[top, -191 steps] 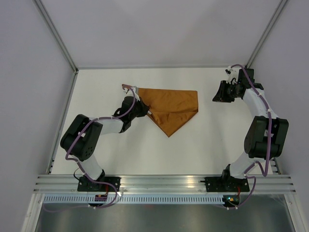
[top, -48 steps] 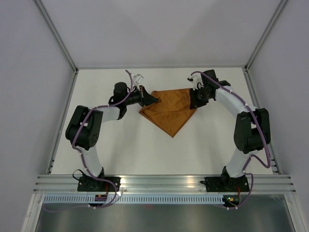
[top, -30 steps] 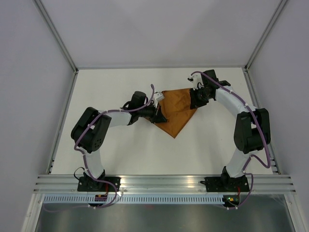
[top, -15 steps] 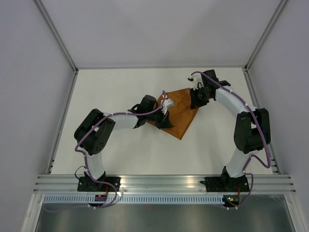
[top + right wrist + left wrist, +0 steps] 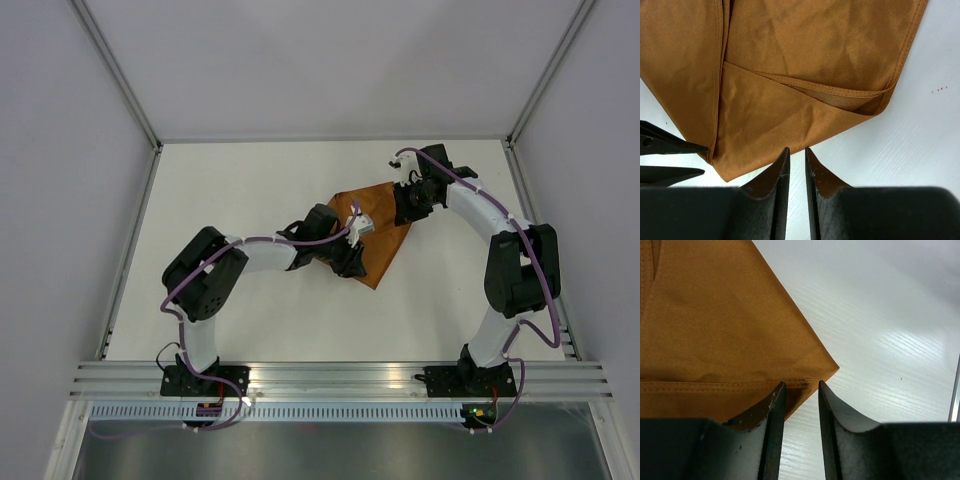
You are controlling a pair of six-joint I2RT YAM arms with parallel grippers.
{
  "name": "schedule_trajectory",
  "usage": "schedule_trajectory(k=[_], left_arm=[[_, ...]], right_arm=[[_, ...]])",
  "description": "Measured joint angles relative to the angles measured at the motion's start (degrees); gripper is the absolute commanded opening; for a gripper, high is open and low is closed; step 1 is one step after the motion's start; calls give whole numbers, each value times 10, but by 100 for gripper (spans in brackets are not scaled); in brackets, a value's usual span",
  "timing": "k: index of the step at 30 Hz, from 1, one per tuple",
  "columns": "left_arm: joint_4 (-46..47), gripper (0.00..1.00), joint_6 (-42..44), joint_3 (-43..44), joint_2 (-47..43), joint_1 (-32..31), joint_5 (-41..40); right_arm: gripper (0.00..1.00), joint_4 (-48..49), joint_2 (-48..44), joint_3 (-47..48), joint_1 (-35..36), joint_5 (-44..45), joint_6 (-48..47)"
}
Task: Fold the napkin, place the utensils inside, and roll it up
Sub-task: Fold the napkin at the center of the board, then roll the napkin at the center of the board.
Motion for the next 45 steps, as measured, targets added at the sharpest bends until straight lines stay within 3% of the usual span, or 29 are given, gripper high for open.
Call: schedule_trajectory(k=[7, 13, 18, 24, 30, 45], left_arm=[[2, 43, -2, 0, -13, -2, -19], [3, 50, -63, 0, -124, 31, -117], [-21, 52, -170, 1, -248, 128, -228], [-82, 55, -262, -13, -345, 236, -299], [-132, 56, -281, -12, -386, 238, -314], [-169, 56, -282, -2, -406, 243, -318]], right_arm=[[24, 0, 0, 0, 0, 3, 0], [27, 2, -1, 0, 21, 34, -7], [36, 21, -7, 0, 121, 94, -23], [51, 72, -13, -11, 282, 171, -50], [60, 107, -3, -18, 365, 237, -61], [64, 171, 23, -103, 382, 289, -104]])
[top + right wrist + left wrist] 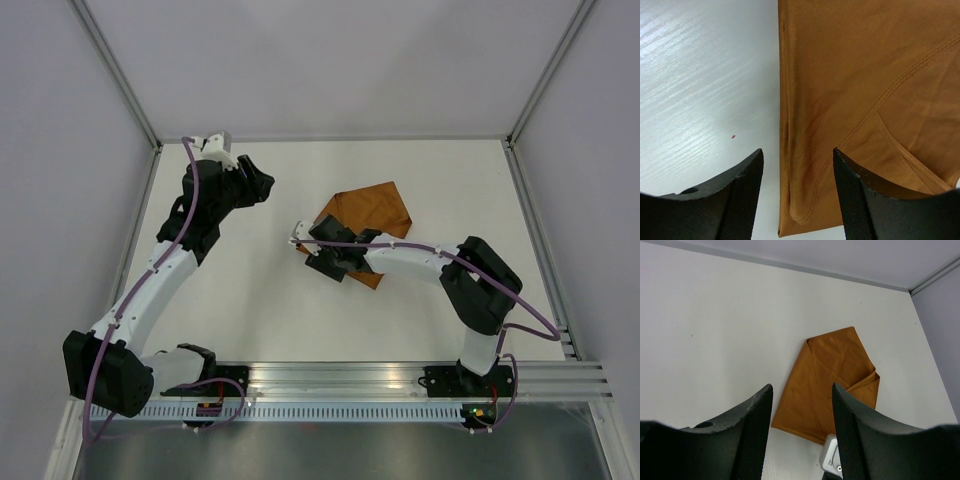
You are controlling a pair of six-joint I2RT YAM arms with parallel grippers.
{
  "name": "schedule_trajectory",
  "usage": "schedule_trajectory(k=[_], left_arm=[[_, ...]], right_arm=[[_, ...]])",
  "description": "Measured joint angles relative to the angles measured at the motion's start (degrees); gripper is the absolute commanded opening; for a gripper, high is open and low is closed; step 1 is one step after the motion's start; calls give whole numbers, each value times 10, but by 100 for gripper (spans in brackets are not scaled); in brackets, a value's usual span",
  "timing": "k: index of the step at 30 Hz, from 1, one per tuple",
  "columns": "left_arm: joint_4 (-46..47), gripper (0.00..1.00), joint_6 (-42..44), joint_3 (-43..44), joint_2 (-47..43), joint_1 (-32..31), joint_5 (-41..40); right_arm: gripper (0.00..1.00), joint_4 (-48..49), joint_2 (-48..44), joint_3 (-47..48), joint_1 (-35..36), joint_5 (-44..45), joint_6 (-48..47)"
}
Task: Fold the napkin, place the utensils inside, and roll it up
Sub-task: Roll the napkin at the center of the board.
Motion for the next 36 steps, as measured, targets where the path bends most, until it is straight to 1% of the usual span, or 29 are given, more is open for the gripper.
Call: schedule_trajectory(k=[9, 19, 25, 36], left_arm=[[0, 56, 0, 0, 1, 2, 9], [5, 55, 0, -6, 7, 2, 22], [9, 55, 0, -11, 18, 2, 26], [26, 55, 0, -37, 32, 2, 41]], right_arm=[[62, 20, 0, -23, -3, -23, -23], [57, 22, 1, -37, -50, -98, -48], [56, 22, 3, -45, -51, -134, -65], [48, 33, 10, -47, -82, -190, -76]])
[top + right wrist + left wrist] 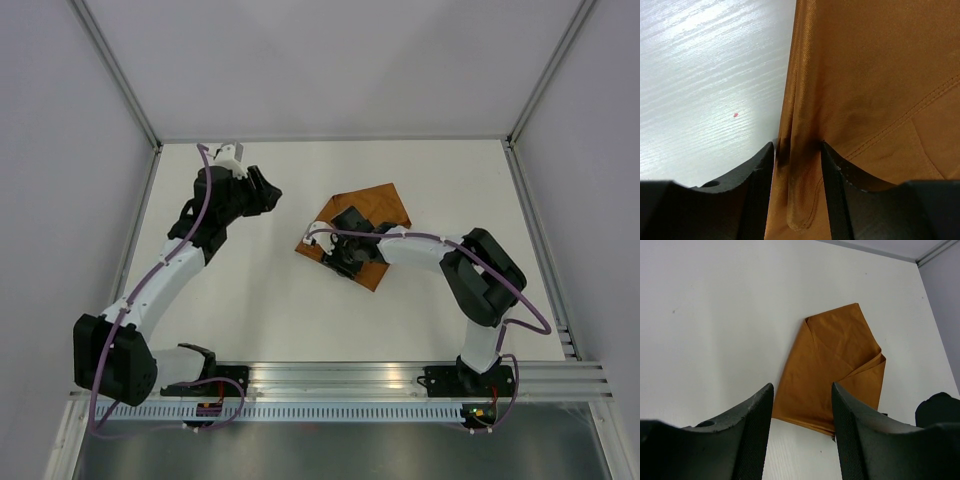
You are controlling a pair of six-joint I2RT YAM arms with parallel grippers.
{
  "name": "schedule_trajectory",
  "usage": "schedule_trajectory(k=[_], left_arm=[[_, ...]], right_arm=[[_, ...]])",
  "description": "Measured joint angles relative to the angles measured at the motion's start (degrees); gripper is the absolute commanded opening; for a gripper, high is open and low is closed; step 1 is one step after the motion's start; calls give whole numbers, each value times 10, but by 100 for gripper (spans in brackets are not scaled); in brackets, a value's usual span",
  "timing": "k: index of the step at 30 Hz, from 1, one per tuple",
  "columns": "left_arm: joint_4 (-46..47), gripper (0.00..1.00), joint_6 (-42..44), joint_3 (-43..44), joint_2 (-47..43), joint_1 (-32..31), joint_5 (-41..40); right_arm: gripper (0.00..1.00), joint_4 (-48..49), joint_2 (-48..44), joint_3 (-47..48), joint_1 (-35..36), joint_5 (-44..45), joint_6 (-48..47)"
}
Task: Fold the napkin, place the utensils inside, and roll it up
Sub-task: Roll the napkin at the center of the board.
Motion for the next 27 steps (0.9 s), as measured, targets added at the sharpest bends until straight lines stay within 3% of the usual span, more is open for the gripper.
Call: schedule_trajectory(k=[13, 27], left_arm=[[38, 53, 0, -51, 7, -5, 8], [93, 50, 21, -132, -31, -98, -68]], right_arm=[[23, -7, 6, 3, -14, -41, -41], [17, -112, 51, 73, -74, -175, -116]])
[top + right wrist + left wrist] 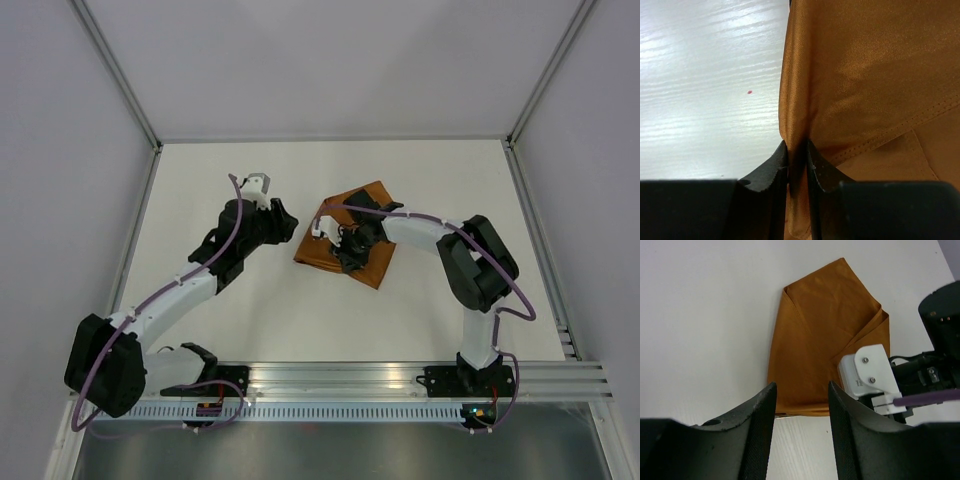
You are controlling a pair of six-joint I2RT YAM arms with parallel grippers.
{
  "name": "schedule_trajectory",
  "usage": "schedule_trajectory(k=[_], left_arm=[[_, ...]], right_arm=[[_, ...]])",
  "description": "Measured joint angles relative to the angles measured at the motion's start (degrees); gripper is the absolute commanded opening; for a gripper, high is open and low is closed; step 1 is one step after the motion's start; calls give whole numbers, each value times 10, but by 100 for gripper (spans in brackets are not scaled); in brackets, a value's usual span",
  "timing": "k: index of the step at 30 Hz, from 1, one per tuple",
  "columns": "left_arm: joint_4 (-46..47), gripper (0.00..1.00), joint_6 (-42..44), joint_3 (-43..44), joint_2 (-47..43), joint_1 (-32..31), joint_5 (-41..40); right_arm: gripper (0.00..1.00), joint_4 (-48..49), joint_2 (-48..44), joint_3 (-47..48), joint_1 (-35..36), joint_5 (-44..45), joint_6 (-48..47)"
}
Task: Fold the napkin, place the utensils inside, and roll it up
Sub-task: Roll the napkin at the center of the board.
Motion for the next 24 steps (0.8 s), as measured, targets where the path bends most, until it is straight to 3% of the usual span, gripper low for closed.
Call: schedule_trajectory(k=[15, 19, 24], left_arm=[[91, 47, 112, -132, -63, -145, -68], [125, 43, 170, -144, -48, -210, -74], [175, 49, 248, -146, 14, -264, -72]], right_arm=[[16, -210, 70, 75, -67, -145, -95], [16, -277, 95, 91, -81, -170, -110], [16, -340, 116, 97, -93, -182, -119]])
